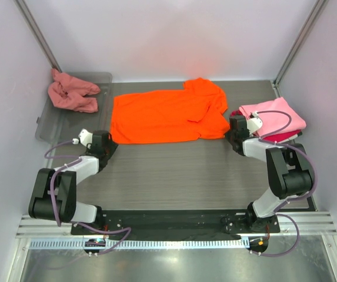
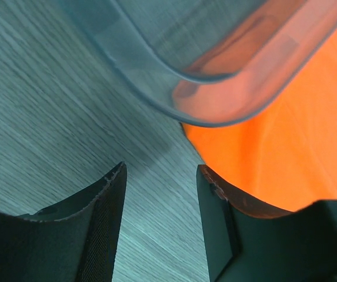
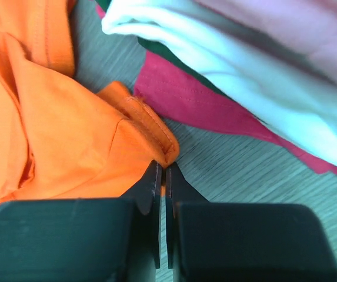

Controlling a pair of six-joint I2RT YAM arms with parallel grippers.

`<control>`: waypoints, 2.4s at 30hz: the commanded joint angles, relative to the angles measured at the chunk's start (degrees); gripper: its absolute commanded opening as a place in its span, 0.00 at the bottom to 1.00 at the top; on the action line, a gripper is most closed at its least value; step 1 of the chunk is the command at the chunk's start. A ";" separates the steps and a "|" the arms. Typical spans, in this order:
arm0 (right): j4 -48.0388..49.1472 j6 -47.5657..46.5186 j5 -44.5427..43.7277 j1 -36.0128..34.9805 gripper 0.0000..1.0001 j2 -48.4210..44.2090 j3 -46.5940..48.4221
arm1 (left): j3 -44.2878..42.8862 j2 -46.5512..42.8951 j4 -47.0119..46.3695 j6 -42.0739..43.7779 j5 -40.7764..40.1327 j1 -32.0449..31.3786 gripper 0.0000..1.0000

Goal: Fold and stack the t-shirts
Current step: Fold the tshirt

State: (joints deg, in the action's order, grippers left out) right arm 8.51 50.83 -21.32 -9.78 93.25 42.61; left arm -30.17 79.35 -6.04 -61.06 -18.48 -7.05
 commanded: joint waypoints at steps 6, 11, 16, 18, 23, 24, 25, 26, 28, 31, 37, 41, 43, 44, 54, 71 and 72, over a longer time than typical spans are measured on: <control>2.64 -2.75 -2.68 0.29 0.01 -3.87 -1.21 | -2.61 4.84 -3.97 -1.16 -2.61 0.63 0.45; 4.50 -2.75 -0.92 0.29 0.01 -3.87 -2.00 | -2.87 7.65 -6.78 -2.93 -1.83 0.63 0.45; 5.20 -2.84 -0.12 0.29 0.01 -3.69 -2.18 | -4.63 11.95 -8.19 -4.15 -1.56 0.63 0.44; 5.29 -2.75 -0.12 0.29 0.01 -3.78 -2.35 | -5.16 13.28 -8.28 -4.60 -2.26 0.63 0.40; 5.11 -2.75 -0.30 0.29 0.01 -4.31 -2.44 | -6.39 15.66 -6.88 -5.57 -2.96 0.63 0.07; 4.76 -2.84 -0.65 0.29 0.01 -4.39 -2.27 | -6.56 15.31 -5.92 -5.30 -3.49 0.63 0.00; 3.11 -3.01 -1.00 0.29 0.01 -4.66 -1.83 | -6.83 14.70 -4.95 -4.87 -4.88 0.63 0.00; 1.52 -3.10 -1.61 0.38 0.01 -5.09 -1.22 | -7.52 13.21 -2.25 -3.47 -5.51 0.63 0.00; -1.90 -3.37 -3.45 0.03 0.01 -5.80 0.62 | -9.11 11.36 1.80 -2.32 -7.44 0.63 0.00; -6.29 -3.89 -5.30 -0.06 0.01 -7.55 3.61 | -11.48 7.76 8.14 -1.26 -7.71 1.42 0.00; -12.99 -3.19 -7.16 -0.06 0.01 -13.79 3.81 | -8.69 -0.15 12.37 -2.22 -4.46 2.92 0.00; -15.80 -2.40 -4.96 -0.06 0.04 -20.29 -0.85 | -3.85 -5.25 12.98 -2.40 -3.05 2.83 0.00; -17.99 -2.22 -3.73 -0.15 0.04 -25.19 -4.27 | -2.09 -8.66 13.60 -2.49 -1.65 2.83 0.00; -18.44 -1.88 -3.55 -0.24 0.05 -26.70 -5.59 | 0.01 -9.73 13.78 -2.49 -0.86 2.74 0.00; -24.50 1.11 0.85 -0.41 0.01 -34.27 -13.43 | 6.78 -16.07 16.32 -3.97 2.75 1.78 0.00; -29.71 -9.13 2.67 -1.03 0.56 -51.51 -13.70 | 9.53 -26.78 22.74 -0.22 0.38 1.25 0.66; -28.65 -10.82 4.69 -1.12 0.52 -50.29 -11.52 | 7.95 -27.66 23.70 0.67 0.11 0.99 0.66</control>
State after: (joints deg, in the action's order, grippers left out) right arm -25.34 47.88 -20.45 -10.44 41.63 25.32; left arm -19.25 54.19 13.32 -64.01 -16.03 -5.43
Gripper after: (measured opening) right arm 0.539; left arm 0.649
